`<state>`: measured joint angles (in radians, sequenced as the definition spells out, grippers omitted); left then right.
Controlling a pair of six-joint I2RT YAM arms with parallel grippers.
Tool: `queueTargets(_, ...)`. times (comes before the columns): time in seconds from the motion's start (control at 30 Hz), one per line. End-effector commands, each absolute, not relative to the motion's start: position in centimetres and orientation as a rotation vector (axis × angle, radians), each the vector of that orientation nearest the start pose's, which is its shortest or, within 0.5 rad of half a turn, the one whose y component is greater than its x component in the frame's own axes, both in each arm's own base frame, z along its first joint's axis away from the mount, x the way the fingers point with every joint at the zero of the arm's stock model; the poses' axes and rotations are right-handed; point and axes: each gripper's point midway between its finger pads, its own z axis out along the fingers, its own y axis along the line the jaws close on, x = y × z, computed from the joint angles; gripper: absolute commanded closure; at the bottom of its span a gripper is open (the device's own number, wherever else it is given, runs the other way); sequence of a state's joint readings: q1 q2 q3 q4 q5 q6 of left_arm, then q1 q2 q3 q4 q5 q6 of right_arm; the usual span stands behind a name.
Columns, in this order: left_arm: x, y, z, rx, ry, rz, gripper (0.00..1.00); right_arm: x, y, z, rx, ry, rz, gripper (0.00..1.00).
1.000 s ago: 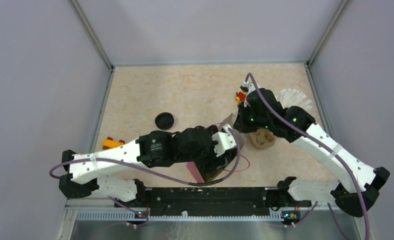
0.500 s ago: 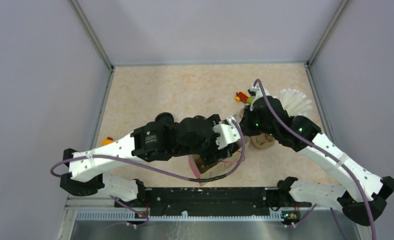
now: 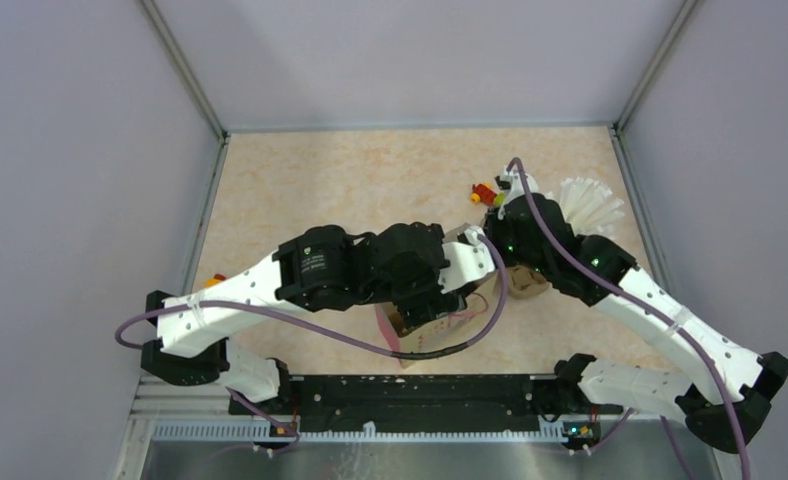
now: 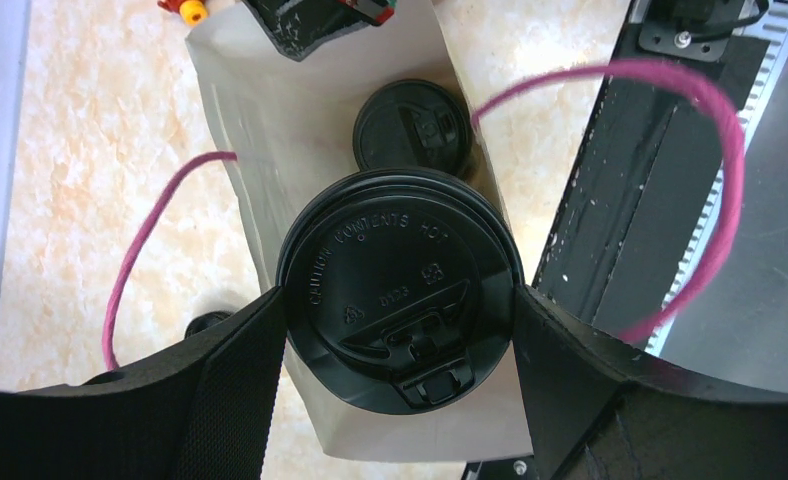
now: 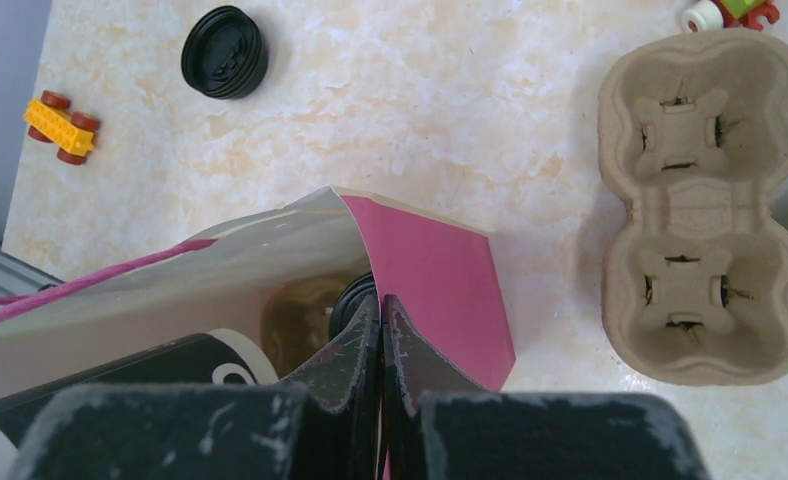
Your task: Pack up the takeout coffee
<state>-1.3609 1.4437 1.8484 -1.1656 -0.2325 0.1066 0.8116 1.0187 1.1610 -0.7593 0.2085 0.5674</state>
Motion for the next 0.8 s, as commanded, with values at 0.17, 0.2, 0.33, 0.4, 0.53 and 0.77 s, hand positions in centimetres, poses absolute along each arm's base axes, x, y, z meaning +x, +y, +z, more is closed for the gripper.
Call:
queueTargets(0.17, 10.2, -30.1, 31.8, 1.496, 1.943, -0.355, 0.47, 22.3, 21.4, 26.5, -0.165, 2.062, 0.639, 1.00)
queueTargets(0.2, 10.3, -29.9, 31.8, 1.490, 1.947, -0.341, 0.47, 22.2, 21.4, 26.8, -0.156, 2.033, 0.661, 1.00)
queueTargets(0.33, 11.3, -29.4, 31.9, 1.463, 1.942, -0.280, 0.47, 23.0, 21.5, 27.4, -0.125, 1.992, 0.661, 1.00)
queueTargets(0.4, 11.7, -29.1, 31.4, 1.468, 1.959, -0.236, 0.47, 23.5, 21.4, 27.7, -0.113, 1.969, 0.647, 1.00)
queueTargets(0.53, 12.5, -28.2, 30.1, 1.505, 1.991, -0.139, 0.47, 24.5, 21.6, 28.2, -0.084, 1.914, 0.640, 1.00)
queueTargets(0.77, 16.6, -27.1, 30.6, 1.432, 1.967, -0.100, 0.48, 26.6, 22.7, 29.1, -0.062, 1.867, 0.631, 1.00)
